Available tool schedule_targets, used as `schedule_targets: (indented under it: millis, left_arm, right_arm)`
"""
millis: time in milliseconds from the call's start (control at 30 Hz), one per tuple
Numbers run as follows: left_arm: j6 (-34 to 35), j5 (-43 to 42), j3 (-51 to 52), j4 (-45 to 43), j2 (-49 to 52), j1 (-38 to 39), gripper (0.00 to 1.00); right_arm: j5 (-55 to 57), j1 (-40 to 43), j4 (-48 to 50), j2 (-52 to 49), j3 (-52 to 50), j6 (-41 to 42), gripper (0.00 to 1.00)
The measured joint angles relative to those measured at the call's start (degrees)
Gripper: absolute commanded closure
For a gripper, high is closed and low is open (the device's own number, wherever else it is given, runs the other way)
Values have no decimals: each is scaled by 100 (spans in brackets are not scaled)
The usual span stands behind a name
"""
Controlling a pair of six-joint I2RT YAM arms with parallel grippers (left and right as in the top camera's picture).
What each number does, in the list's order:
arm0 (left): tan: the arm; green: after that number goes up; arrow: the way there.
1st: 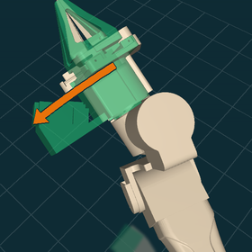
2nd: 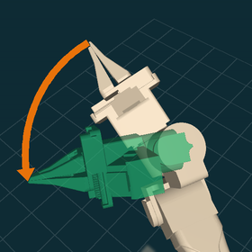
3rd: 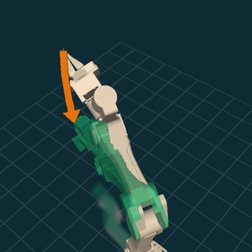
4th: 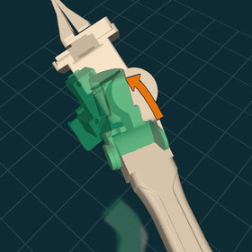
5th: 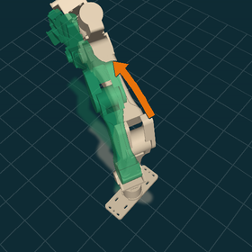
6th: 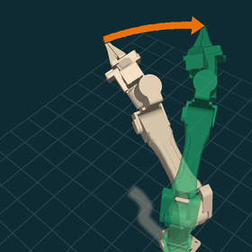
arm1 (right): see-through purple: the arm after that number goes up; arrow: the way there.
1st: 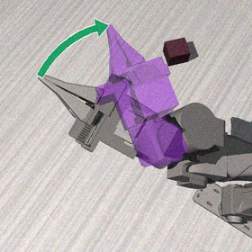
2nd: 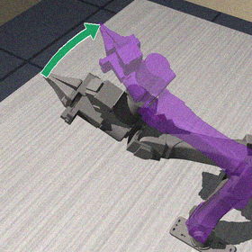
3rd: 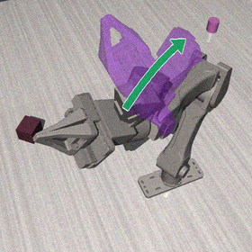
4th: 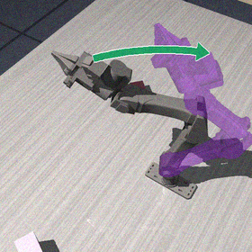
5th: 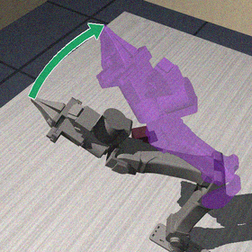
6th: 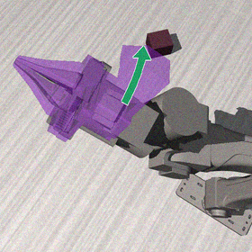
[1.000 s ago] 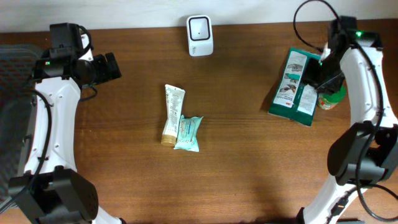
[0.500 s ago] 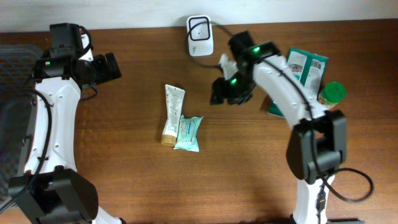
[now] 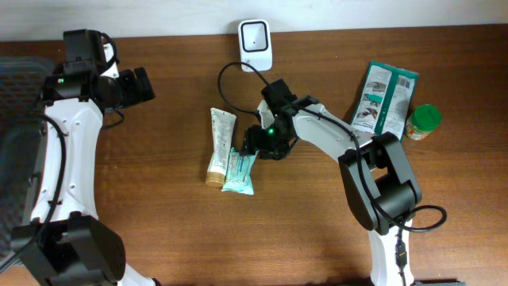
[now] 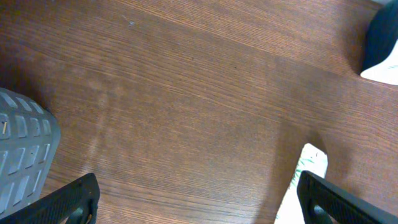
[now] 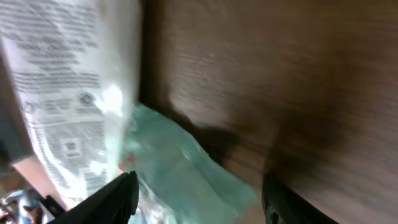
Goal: Scan the item barcode
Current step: 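Move the right gripper to the mint-green wipes pack and grasp it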
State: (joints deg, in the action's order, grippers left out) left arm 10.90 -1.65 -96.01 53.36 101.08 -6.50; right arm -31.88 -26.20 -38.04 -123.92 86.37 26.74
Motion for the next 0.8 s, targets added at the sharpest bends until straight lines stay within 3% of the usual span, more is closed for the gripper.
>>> schedule_targets:
  millis: [67, 133, 200, 533, 800]
  left_arm:
    - [2, 0, 0, 0, 0, 0, 1]
    - [2, 0, 2, 0, 0, 0, 1]
    - [0, 0, 0, 0, 0, 0, 1]
    - [2, 0, 0, 0, 0, 0, 1]
    - [2, 0, 0, 0, 0, 0, 1]
  right_arm:
    - [-79, -2, 286, 15, -107, 136, 52]
    - [-103, -22, 479, 15, -181, 221, 79]
    - [-92, -50, 529, 11, -212, 269, 95]
    - [20, 7, 424, 356, -234, -72, 96]
    - [1694, 55, 184, 1580, -234, -407, 96]
